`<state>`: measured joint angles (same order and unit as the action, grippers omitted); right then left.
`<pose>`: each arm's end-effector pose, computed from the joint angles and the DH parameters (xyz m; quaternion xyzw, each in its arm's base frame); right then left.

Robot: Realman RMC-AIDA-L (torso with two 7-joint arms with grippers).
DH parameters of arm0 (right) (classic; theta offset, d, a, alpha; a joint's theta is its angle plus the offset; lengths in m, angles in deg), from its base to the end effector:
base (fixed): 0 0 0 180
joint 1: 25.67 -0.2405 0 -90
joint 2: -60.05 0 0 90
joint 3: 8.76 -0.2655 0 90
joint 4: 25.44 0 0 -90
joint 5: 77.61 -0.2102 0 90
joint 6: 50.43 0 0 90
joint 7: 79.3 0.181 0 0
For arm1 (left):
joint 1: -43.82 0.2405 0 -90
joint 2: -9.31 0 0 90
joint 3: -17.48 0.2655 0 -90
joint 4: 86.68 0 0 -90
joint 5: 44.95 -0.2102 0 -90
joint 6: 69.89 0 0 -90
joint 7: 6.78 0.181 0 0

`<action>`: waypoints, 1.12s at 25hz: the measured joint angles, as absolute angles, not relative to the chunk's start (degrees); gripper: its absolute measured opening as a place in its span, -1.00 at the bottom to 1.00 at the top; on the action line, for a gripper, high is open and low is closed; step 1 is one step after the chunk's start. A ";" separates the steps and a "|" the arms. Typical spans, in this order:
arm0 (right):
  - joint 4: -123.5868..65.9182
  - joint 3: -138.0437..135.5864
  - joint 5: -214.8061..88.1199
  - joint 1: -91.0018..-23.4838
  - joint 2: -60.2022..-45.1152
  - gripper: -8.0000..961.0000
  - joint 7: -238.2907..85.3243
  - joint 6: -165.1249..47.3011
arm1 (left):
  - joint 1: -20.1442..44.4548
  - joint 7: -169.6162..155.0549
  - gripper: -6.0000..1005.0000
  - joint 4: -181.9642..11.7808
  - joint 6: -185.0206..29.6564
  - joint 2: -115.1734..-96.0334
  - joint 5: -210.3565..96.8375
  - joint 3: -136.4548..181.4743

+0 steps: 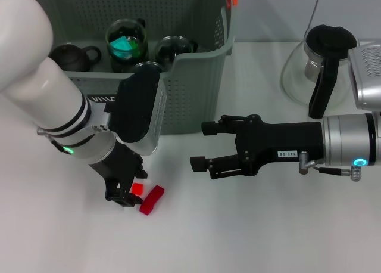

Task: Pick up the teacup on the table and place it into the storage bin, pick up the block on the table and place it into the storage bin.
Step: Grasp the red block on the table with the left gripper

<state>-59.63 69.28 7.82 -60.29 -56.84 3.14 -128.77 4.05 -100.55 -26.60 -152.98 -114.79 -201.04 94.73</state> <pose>0.1817 0.3487 -0.0947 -0.9532 0.1693 0.2488 0.0274 -0.2294 0.3630 -0.0901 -0.9628 0.0687 0.2601 0.0267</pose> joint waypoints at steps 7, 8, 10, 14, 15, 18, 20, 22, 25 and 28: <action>-59.63 69.29 7.81 -60.24 -56.84 0.93 3.14 -128.71 | 3.83 -101.10 -0.17 -26.60 -153.54 -114.76 -201.21 94.73; -59.63 69.29 7.81 -60.23 -56.84 0.93 3.14 -128.71 | 3.72 -101.16 -0.21 -26.72 -153.71 -114.74 -201.32 94.70; -59.63 69.29 7.81 -60.22 -56.84 0.93 3.14 -128.70 | 3.27 -101.55 -0.29 -27.38 -154.02 -114.69 -201.82 94.60; -59.63 69.29 7.81 -60.20 -56.84 0.93 3.08 -128.71 | 2.80 -102.35 -0.37 -28.04 -154.22 -114.69 -202.50 94.63; -59.63 69.29 7.81 -60.20 -56.84 0.93 2.87 -128.74 | 2.80 -102.37 -0.38 -28.03 -154.31 -114.71 -202.51 94.55; -59.63 69.29 7.81 -60.20 -56.84 0.93 2.69 -128.84 | 2.79 -102.50 -0.39 -27.84 -154.62 -114.77 -202.53 94.31; -59.63 69.29 7.81 -60.20 -56.84 0.93 2.64 -128.89 | 2.77 -103.03 -0.40 -27.71 -154.92 -114.79 -202.54 94.36; -59.63 69.29 7.81 -60.20 -56.84 0.93 2.63 -128.95 | 2.66 -103.53 -0.41 -27.68 -155.26 -114.77 -202.54 94.52; -59.63 69.29 7.81 -60.20 -56.84 0.93 2.57 -129.06 | 2.51 -103.93 -0.48 -27.70 -155.60 -114.74 -202.56 94.64; -59.63 69.29 7.81 -60.20 -56.84 0.93 2.56 -129.08 | 2.51 -104.00 -0.58 -27.58 -155.74 -114.72 -202.61 94.45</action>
